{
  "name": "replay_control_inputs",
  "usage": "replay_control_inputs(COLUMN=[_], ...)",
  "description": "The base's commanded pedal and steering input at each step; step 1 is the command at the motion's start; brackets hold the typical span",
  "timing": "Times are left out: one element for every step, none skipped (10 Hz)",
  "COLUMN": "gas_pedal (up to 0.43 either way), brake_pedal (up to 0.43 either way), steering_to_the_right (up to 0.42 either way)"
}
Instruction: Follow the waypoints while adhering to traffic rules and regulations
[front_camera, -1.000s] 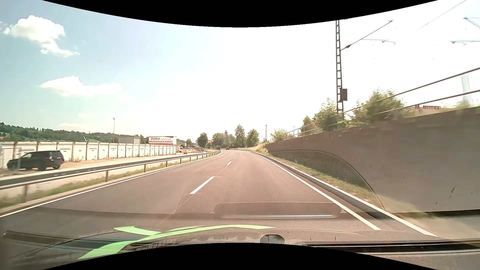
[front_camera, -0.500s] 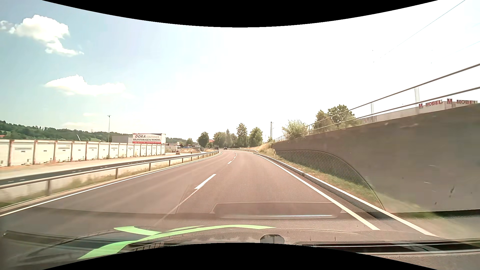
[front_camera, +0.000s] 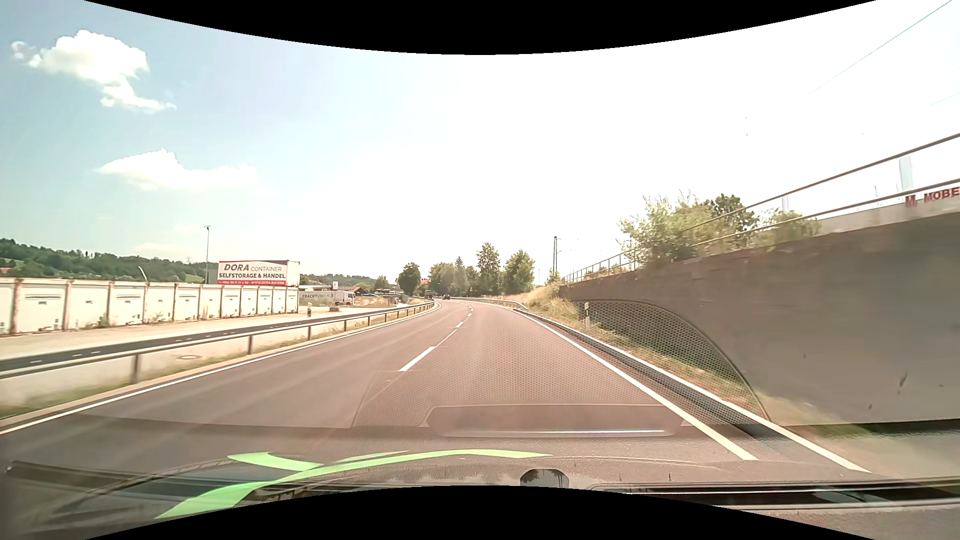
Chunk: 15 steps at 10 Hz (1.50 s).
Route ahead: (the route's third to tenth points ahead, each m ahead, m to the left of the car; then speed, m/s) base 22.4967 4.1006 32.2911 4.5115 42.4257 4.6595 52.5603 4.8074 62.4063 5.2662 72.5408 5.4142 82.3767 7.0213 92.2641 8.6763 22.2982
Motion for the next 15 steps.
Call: replay_control_inputs(gas_pedal=[0.138,0.150,0.169,0.177,0.197,0.220,0.220,0.240,0.248,0.248,0.248,0.209,0.169,0.157,0.157], brake_pedal=[0.000,0.000,0.000,0.000,0.000,0.000,0.000,0.000,0.000,0.000,0.000,0.000,0.000,0.000,0.000], steering_to_the_right=[-0.007,-0.007,-0.008,-0.008,-0.008,-0.008,-0.008,-0.008,-0.009,-0.011,-0.011,-0.011,-0.012,-0.012,-0.013])
